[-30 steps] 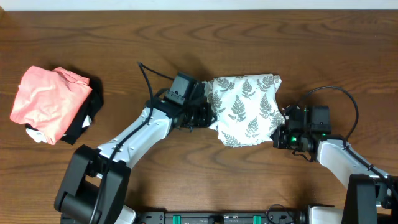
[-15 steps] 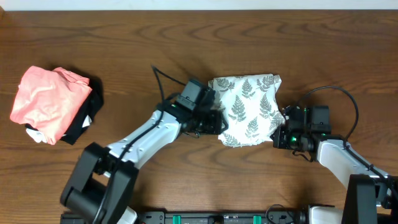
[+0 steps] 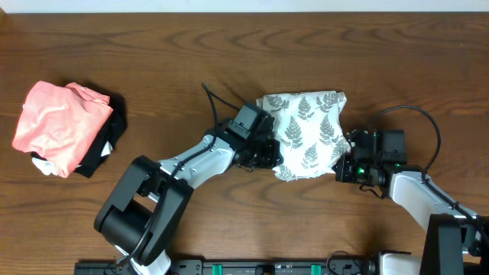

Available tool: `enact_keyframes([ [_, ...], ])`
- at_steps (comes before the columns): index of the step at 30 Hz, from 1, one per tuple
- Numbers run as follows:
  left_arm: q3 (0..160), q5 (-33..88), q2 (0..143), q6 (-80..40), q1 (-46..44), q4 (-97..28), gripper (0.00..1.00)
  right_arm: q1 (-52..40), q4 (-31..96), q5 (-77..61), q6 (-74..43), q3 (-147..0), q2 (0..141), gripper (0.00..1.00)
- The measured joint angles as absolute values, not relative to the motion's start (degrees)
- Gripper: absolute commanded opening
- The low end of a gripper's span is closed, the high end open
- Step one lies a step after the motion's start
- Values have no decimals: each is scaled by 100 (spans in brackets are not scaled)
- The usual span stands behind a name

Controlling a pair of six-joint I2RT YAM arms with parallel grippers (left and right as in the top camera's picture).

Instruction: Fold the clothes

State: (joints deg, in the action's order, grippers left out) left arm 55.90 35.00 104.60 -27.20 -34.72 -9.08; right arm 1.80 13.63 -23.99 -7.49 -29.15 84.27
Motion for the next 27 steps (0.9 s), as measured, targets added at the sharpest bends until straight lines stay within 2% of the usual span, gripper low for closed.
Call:
enact_keyframes([
  [13,5588,3535,9963,-2722,-3138,-899,6,180,1361,-2390,-751,-2917,8427,1],
  [27,5588,2351,9751,-2676,-2827,-943,6,180,1361,-2388,-751,-2917,8427,1],
])
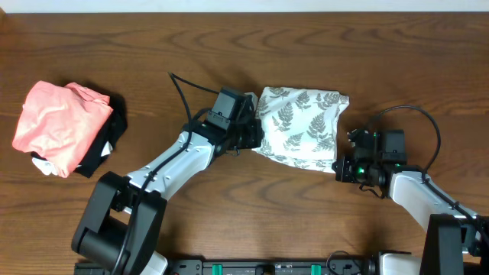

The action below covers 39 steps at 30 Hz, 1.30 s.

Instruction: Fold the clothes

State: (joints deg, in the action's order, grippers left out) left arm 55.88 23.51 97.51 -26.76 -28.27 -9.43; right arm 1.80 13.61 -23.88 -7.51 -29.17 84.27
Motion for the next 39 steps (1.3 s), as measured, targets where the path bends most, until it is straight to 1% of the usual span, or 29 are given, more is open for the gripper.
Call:
enact_keyframes([
  [6,5588,2187,9762,-2670,-2827,-1059,6,180,1361,-2388,-751,-2917,8427,1],
  [7,5590,2182,9773,-2665,-2829,-1144,7,180,1361,-2388,-751,-2917,8427,1],
  [8,5588,2180,9782,-2661,-2832,-1243,15,180,1361,-2386,-751,-2917,8427,1],
  [10,5588,2182,9795,-2604,-2845,-1420,34,180,1361,-2386,-751,-2917,8427,1],
  [11,5588,2196,9797,-2611,-2862,-1514,40,180,1358,-2383,-751,-2917,8427,1],
  [12,5588,2222,9800,-2624,-2873,-1577,44,180,1358,-2383,-751,-2917,8427,1],
  [14,5588,2333,9804,-2609,-2917,-1669,47,180,1350,-2383,-751,-2917,8427,1],
  [15,5588,2394,9804,-2606,-2939,-1673,48,180,1343,-2379,-751,-2917,8427,2],
  [18,5588,2567,9806,-2611,-2995,-1667,48,180,1347,-2364,-777,-2926,8425,9],
  [20,5588,2648,9806,-2604,-3006,-1669,48,180,1444,-2322,-788,-2980,8396,11],
  [23,5588,2700,9806,-2593,-3006,-1669,48,191,1708,-2169,-786,-3100,8335,11],
  [29,5588,2714,9806,-2589,-3006,-1664,48,196,2864,-1433,-746,-3903,7743,8],
  [34,5588,2727,9806,-2589,-3006,-1634,48,196,3223,-1264,-668,-4729,7303,12],
  [38,5588,2727,9806,-2589,-3006,-1601,48,196,3339,-1522,-613,-4866,7301,14],
  [39,5588,2727,9806,-2589,-3006,-1603,48,196,3404,-1584,-607,-4864,7349,17],
])
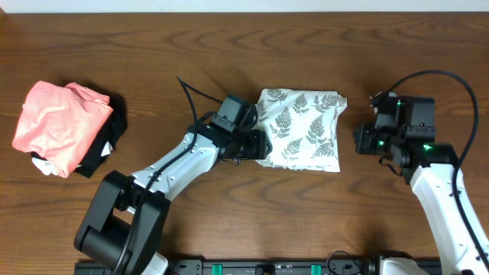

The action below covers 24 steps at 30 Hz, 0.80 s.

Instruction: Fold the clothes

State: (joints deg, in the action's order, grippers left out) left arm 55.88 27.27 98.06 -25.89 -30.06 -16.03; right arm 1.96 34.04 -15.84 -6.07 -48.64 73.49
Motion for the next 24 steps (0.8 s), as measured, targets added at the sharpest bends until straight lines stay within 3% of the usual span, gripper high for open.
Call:
enact_keyframes([
  [4,5588,2727,9806,-2589,-3006,-1601,48,196,3465,-1894,-552,-4860,7767,29],
  [12,5588,2727,9806,-2589,-3006,-1601,48,196,3406,-2550,-425,-4836,8709,29],
  [24,5588,2727,9806,-2589,-3006,-1601,48,196,3323,-3096,-320,-4823,8849,39],
])
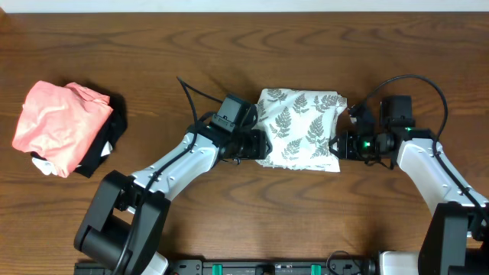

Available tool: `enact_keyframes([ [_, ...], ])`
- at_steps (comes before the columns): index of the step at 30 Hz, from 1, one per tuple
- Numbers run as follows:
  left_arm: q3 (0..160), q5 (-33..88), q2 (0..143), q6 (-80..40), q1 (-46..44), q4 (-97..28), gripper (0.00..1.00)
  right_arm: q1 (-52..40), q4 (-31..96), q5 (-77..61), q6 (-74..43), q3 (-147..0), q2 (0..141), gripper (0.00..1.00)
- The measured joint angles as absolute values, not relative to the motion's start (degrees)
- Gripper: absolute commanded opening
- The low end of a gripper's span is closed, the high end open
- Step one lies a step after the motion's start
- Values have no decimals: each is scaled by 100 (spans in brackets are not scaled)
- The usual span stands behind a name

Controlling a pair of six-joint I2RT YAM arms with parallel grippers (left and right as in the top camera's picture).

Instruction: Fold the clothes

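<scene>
A white cloth with grey fern print [299, 130] lies folded into a neat rectangle at the table's middle. My left gripper [264, 145] sits at the cloth's lower left edge, shut on the hem. At the lower right corner of the cloth is my right gripper [335, 147], its fingers apart and just touching the edge. A second heap of clothes, a pink garment [57, 124] on top of a black one [107, 145], rests at the far left.
The brown wooden table [244, 46] runs to a pale wall edge at the back. Black cables arc over both arms. The arm bases and a black rail stand along the front edge.
My right gripper has moved left and slightly down, from a spot clear of the cloth to its lower right corner. The left gripper and the cloth have not moved.
At first both grippers were at the lower corners of a rumpled fern cloth. Then the left gripper was farther up and left, with the cloth stretched slantwise. Later the cloth lay square and the right gripper stood clear. Now the right gripper is back at the cloth.
</scene>
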State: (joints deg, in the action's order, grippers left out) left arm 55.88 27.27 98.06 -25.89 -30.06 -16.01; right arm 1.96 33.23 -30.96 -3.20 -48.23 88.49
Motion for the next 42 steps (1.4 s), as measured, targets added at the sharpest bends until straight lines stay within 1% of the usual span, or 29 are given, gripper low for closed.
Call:
enact_keyframes([
  [12,5588,2727,9806,-2589,-3006,-1601,48,196,2803,-3765,-276,-4823,8849,41],
  [24,5588,2727,9806,-2589,-3006,-1601,48,196,3138,-3951,-274,-4823,8849,43],
  [26,5588,2727,9806,-2589,-3006,-1601,48,196,3253,-3962,-272,-4823,8849,38],
  [27,5588,2727,9806,-2589,-3006,-1601,48,196,3304,-3962,-257,-4823,8849,31],
  [28,5588,2727,9806,-2589,-3006,-1601,48,196,3347,-3959,-246,-4823,8849,19],
  [29,5588,2727,9806,-2589,-3006,-1601,48,196,3395,-3942,-239,-4823,8849,5],
  [30,5588,2727,9806,-2589,-3006,-1601,48,196,3424,-3920,-222,-4823,8849,1],
  [36,5588,2727,9806,-2589,-3006,-1610,48,196,3603,-3673,-237,-4823,8849,1],
  [42,5588,2731,9806,-2589,-3006,-1796,48,285,4040,-2801,-392,-4825,8849,1],
])
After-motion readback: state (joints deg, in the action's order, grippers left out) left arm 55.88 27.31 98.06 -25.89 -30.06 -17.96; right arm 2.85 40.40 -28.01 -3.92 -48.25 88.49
